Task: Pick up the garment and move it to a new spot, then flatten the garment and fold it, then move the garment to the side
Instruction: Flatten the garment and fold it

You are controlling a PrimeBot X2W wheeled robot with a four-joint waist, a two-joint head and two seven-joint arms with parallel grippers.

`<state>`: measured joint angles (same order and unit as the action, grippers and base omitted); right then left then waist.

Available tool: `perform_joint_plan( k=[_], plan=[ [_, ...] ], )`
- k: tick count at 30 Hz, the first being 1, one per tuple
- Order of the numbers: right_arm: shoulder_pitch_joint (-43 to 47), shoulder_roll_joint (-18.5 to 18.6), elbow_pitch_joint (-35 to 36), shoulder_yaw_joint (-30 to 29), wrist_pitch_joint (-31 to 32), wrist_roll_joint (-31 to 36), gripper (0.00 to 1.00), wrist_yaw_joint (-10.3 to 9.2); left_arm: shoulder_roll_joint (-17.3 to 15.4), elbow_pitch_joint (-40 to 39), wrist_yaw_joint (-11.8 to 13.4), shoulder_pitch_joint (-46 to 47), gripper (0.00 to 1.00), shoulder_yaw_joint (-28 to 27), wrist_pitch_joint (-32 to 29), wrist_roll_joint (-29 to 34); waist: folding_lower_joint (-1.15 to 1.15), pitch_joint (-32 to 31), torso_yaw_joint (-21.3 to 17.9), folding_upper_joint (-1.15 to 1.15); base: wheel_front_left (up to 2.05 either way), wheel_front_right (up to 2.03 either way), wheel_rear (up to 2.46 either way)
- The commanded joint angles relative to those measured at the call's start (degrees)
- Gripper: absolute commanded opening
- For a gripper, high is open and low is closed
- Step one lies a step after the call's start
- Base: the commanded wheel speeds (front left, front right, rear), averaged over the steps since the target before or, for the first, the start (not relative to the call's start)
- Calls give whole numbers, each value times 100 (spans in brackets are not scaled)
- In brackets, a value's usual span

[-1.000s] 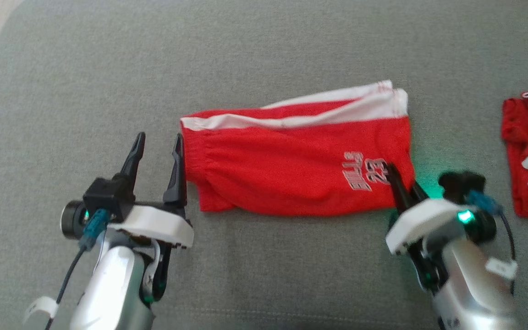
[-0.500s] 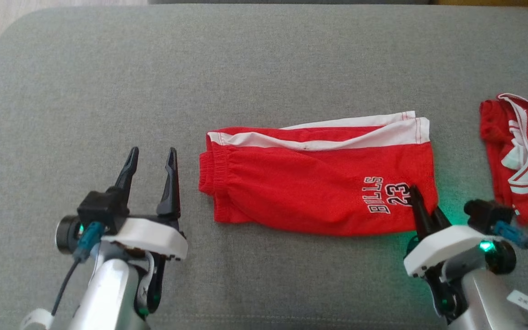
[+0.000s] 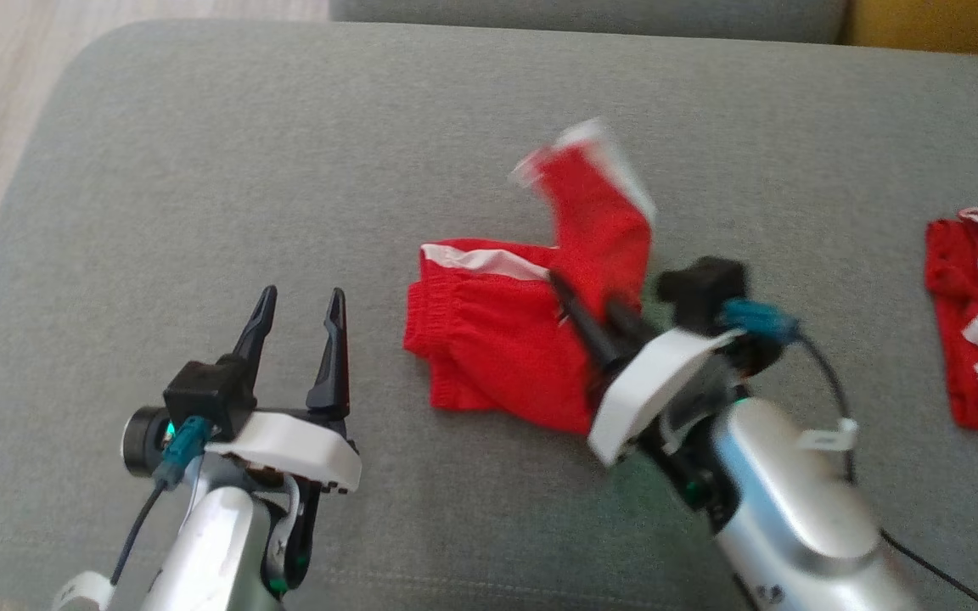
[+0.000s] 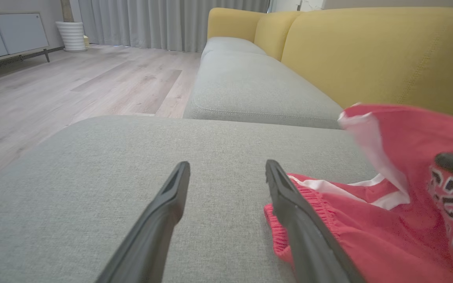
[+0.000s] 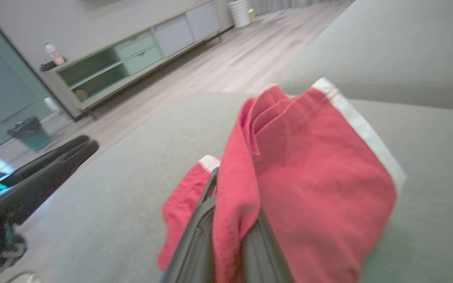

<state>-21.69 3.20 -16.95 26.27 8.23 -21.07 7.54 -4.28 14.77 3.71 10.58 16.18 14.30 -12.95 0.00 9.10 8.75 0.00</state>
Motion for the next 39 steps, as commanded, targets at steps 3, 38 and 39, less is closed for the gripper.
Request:
perform_joint_plan(
  k=[3, 38, 39],
  plan=[
    [-253, -32, -146, 771, 12, -447, 0, -5, -30, -169, 4, 244, 100, -126, 69, -33, 0, 52, 239, 0, 0, 0, 0],
    [419, 327, 86, -1403, -1722, 420, 100, -5, -178, -292, 128, 102, 100, -257, 70, 62, 0, -59, -291, 0, 0, 0, 0],
    [570, 326, 216, -1623, -1648, 538, 100, -5, -196, -313, 131, 82, 100, -255, 70, 67, 0, -78, -310, 0, 0, 0, 0]
  ],
)
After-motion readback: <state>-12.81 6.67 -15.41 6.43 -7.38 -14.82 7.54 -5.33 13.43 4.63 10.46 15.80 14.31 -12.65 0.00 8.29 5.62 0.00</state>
